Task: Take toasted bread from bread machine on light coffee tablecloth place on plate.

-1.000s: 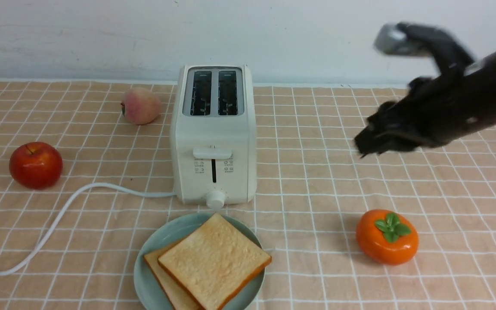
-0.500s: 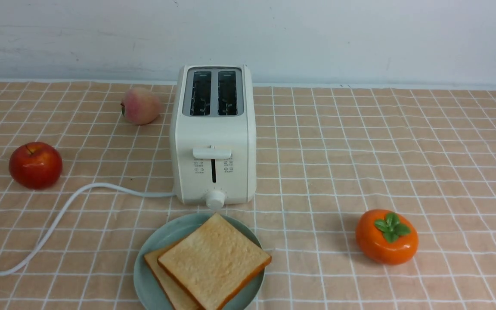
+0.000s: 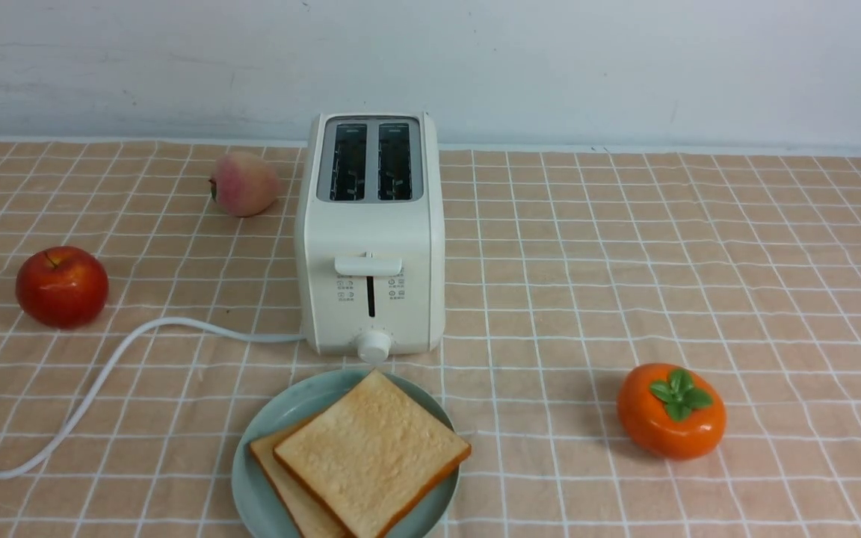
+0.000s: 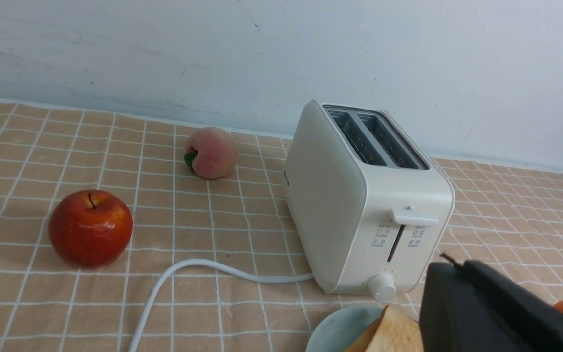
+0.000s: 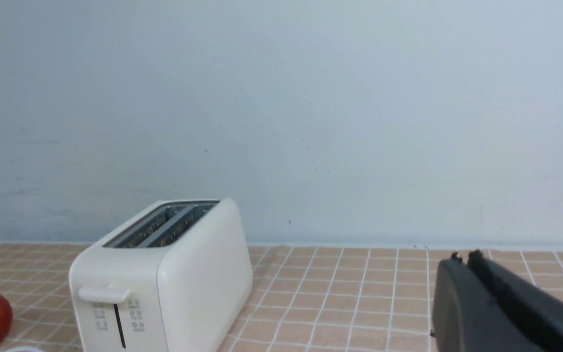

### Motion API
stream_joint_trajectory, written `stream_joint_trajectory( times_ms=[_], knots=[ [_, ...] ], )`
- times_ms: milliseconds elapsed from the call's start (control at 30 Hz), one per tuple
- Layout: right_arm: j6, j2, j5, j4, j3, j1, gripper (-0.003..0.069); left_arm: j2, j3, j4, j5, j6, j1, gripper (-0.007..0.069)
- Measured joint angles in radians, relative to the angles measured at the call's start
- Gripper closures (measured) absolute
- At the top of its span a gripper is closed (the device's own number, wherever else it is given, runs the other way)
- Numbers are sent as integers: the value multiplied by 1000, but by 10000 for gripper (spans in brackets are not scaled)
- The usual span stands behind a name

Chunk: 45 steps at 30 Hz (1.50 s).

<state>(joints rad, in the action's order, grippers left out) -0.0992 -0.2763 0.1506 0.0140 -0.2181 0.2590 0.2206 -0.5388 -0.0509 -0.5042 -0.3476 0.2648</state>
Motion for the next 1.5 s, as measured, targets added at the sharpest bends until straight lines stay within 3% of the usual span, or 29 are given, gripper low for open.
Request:
stream_joint_trajectory(
  times_ms=[967, 1133, 1300, 1500],
  knots=[
    [0, 4, 6, -3, 2, -3, 617, -1, 11, -22, -30, 0, 0, 627],
    [0, 4, 8, -3, 2, -3, 610, -62, 118, 16, 37, 0, -45, 624],
    [0, 4, 8, -3, 2, -3, 608, -213, 387, 60, 152, 0, -190, 617],
    [0, 5, 10, -3, 2, -3, 604, -231, 560, 60, 140, 0, -216, 614]
  ],
)
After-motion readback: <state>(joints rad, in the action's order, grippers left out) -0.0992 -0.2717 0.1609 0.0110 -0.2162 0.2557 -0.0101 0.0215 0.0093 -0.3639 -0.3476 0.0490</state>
